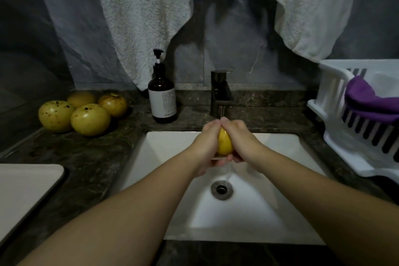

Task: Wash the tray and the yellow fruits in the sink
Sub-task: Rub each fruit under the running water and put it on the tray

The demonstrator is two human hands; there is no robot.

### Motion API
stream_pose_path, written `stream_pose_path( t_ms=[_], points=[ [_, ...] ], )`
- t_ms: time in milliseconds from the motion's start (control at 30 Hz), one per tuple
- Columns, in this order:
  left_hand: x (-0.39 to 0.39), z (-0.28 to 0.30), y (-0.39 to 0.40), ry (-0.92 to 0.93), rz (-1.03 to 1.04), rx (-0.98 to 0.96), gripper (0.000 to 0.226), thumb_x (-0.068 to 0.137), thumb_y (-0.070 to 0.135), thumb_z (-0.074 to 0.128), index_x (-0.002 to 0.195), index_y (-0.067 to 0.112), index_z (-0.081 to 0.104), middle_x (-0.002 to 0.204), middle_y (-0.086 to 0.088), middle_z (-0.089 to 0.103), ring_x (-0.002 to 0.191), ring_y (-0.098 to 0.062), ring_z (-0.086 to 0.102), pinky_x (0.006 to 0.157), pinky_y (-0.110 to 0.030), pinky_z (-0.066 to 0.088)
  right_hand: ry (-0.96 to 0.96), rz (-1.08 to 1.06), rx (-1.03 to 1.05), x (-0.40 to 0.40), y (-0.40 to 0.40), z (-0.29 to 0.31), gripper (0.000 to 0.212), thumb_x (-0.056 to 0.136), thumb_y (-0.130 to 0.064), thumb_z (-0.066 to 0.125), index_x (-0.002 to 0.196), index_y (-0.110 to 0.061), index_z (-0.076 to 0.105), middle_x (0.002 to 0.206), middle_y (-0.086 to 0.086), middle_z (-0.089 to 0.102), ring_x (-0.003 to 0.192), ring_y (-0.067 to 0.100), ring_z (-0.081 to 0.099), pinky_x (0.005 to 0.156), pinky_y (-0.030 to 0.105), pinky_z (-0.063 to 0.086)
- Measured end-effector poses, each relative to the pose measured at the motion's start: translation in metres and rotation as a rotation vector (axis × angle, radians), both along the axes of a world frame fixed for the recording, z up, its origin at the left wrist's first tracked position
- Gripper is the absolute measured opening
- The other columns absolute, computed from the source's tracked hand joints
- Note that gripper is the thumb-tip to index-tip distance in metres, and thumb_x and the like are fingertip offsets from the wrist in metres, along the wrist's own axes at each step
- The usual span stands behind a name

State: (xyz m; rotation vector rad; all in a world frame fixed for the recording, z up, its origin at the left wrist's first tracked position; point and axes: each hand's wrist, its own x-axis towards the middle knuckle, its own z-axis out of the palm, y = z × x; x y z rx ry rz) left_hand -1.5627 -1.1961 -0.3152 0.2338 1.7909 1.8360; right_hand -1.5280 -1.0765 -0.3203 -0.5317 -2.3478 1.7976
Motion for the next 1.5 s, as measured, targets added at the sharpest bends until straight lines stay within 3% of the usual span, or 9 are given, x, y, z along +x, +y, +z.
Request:
stream_pose_path(
  t_ms=[233, 433, 600, 767, 900, 1033, 1200, 1333, 1500],
  points=[
    [0.002, 0.003, 0.002, 0.072, 0.085, 0.007, 0.031, 0.109, 0.050, 0.040, 0.136, 0.037, 0.045, 0.126, -0.016, 0.062, 0.095, -0.035, 0.069, 0.081, -0.045, 0.059, -0.136, -0.069, -0.216, -0.007, -0.008, -0.001, 0.070, 0.084, -0.087, 0.038, 0.127, -0.032, 0.044, 0.085, 0.013, 0.064, 0.047, 0.016, 0.055, 0.043, 0.022, 0.039],
    [0.007, 0.008, -0.004, -0.052, 0.004, -0.003, 0.044, 0.105, 0.063, 0.035, 0.134, 0.036, 0.053, 0.123, -0.015, 0.069, 0.096, -0.030, 0.074, 0.074, -0.036, 0.062, 0.122, 0.044, 0.134, -0.002, 0.002, -0.002, 0.050, 0.095, -0.071, 0.044, 0.126, -0.032, 0.043, 0.108, 0.005, 0.061, 0.081, 0.019, 0.067, 0.046, 0.023, 0.047],
    [0.004, 0.003, 0.001, 0.044, 0.019, -0.024, 0.040, 0.107, 0.058, 0.039, 0.141, 0.038, 0.040, 0.118, -0.016, 0.066, 0.087, -0.031, 0.066, 0.091, -0.046, 0.057, -0.059, 0.022, -0.084, -0.003, -0.002, -0.002, 0.057, 0.092, -0.081, 0.031, 0.122, -0.035, 0.047, 0.088, 0.010, 0.064, 0.050, 0.016, 0.059, 0.041, 0.021, 0.039],
    [0.002, 0.004, -0.005, 0.016, 0.020, -0.065, 0.053, 0.103, 0.067, 0.035, 0.137, 0.030, 0.050, 0.094, -0.014, 0.071, 0.061, -0.019, 0.068, 0.060, -0.027, 0.047, 0.168, 0.085, 0.202, -0.001, 0.003, -0.003, 0.044, 0.101, -0.062, 0.040, 0.134, -0.034, 0.043, 0.120, 0.005, 0.058, 0.085, 0.009, 0.065, 0.051, 0.018, 0.050],
    [0.003, 0.001, -0.001, 0.114, 0.019, -0.079, 0.048, 0.101, 0.066, 0.041, 0.135, 0.032, 0.045, 0.104, -0.012, 0.071, 0.076, -0.024, 0.066, 0.070, -0.033, 0.049, -0.043, 0.028, -0.021, 0.001, -0.003, 0.003, 0.053, 0.099, -0.074, 0.026, 0.128, -0.034, 0.044, 0.092, 0.013, 0.065, 0.053, 0.015, 0.064, 0.040, 0.023, 0.042],
    [0.000, 0.005, -0.006, 0.026, -0.029, -0.057, 0.058, 0.099, 0.069, 0.037, 0.130, 0.023, 0.056, 0.075, -0.014, 0.069, 0.057, -0.017, 0.061, 0.056, -0.025, 0.044, 0.182, 0.059, 0.235, 0.004, -0.002, 0.002, 0.047, 0.103, -0.061, 0.032, 0.132, -0.027, 0.044, 0.111, 0.012, 0.060, 0.074, 0.021, 0.067, 0.050, 0.029, 0.052],
    [0.002, 0.000, -0.003, 0.078, -0.011, -0.048, 0.049, 0.101, 0.062, 0.045, 0.133, 0.026, 0.051, 0.100, -0.018, 0.068, 0.079, -0.029, 0.063, 0.070, -0.036, 0.046, -0.070, -0.004, -0.012, 0.001, -0.007, 0.002, 0.059, 0.098, -0.074, 0.028, 0.128, -0.028, 0.046, 0.103, 0.014, 0.064, 0.069, 0.021, 0.063, 0.048, 0.025, 0.043],
    [-0.001, 0.002, -0.004, -0.007, -0.009, -0.009, 0.058, 0.100, 0.069, 0.041, 0.129, 0.024, 0.062, 0.093, -0.012, 0.070, 0.063, -0.018, 0.069, 0.055, -0.025, 0.050, 0.176, 0.025, 0.189, 0.000, -0.004, -0.001, 0.050, 0.100, -0.064, 0.039, 0.133, -0.027, 0.048, 0.122, 0.008, 0.058, 0.097, 0.019, 0.063, 0.062, 0.027, 0.049],
    [0.000, -0.003, 0.000, 0.074, 0.013, -0.046, 0.062, 0.102, 0.069, 0.037, 0.133, 0.019, 0.055, 0.102, -0.025, 0.073, 0.068, -0.025, 0.068, 0.057, -0.030, 0.048, -0.031, -0.012, 0.016, 0.000, -0.010, 0.003, 0.060, 0.096, -0.077, 0.030, 0.120, -0.027, 0.054, 0.097, 0.011, 0.067, 0.069, 0.020, 0.064, 0.049, 0.025, 0.044]
  ],
)
